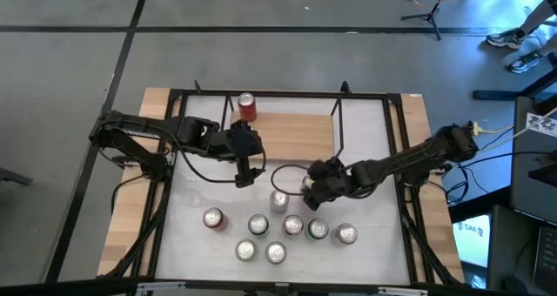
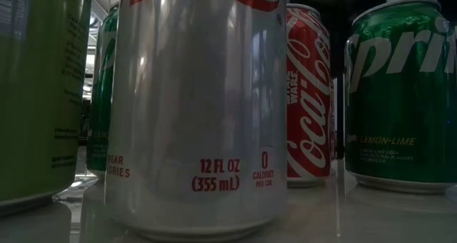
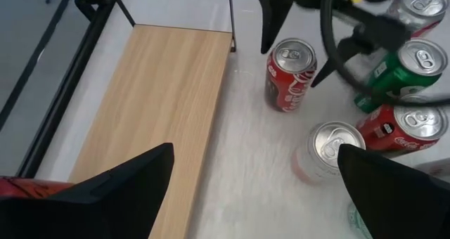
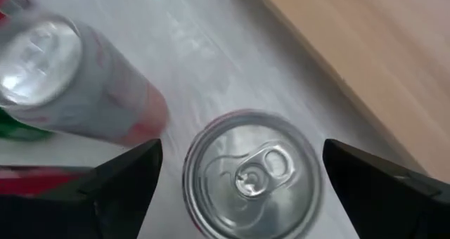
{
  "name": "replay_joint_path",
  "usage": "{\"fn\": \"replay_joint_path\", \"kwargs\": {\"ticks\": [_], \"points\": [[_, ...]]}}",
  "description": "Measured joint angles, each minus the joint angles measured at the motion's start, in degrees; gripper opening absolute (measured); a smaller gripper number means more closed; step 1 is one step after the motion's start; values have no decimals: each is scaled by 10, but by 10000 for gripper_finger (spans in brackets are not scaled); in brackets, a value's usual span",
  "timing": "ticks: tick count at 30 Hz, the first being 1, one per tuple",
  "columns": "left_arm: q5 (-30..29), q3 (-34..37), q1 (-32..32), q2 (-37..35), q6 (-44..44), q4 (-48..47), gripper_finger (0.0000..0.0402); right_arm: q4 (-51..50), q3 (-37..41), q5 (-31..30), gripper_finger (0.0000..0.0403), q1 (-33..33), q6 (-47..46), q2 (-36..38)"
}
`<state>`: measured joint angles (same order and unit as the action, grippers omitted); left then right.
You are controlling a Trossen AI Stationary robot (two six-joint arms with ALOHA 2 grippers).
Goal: Place canned beverage on shelf
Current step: Put the red white soda can on the shelf
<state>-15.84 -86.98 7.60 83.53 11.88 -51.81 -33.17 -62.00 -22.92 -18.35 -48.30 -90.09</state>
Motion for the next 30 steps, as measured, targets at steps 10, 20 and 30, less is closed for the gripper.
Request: {"fn": "replay_joint_path", "kwargs": {"ticks": [10,20,30], "points": [[0,0,0,0,0,0,389,0,0,7,366,0,-1,-16],[0,0,0,-11,-8,0,389,0,0,11,288,0,0,-15],[-28,1,-2,-118,-49,-38,389,4,0,43,294,11,-6,-14]]}}
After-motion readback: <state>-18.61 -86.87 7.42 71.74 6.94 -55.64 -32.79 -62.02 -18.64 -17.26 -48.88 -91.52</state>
